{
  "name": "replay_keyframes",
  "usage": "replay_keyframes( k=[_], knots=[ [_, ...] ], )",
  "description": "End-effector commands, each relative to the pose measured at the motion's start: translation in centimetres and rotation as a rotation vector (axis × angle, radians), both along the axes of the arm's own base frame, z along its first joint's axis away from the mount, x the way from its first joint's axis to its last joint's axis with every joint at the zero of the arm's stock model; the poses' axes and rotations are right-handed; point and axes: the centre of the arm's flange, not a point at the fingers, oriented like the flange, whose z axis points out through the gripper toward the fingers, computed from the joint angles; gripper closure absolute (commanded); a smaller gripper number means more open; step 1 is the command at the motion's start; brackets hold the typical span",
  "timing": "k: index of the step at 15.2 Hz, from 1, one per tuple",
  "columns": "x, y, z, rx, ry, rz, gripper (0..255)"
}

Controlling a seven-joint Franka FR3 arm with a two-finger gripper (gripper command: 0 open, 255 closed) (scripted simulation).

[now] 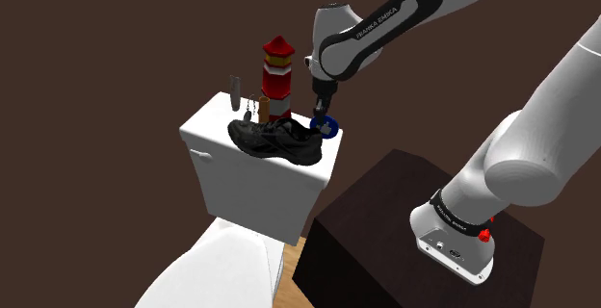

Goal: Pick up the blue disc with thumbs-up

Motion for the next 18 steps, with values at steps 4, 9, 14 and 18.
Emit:
replay_keyframes(
  k=[4,9,14,18],
  knots=[
    [0.0,0.1,1.6,0.000,0.001,0.000,255],
    [0.0,0.1,4.2,0.000,0.001,0.000,255],
    [0.0,0.1,6.9,0.000,0.001,0.000,255],
    [0.0,0.1,8.0,0.000,0.001,0.000,255]
  ],
)
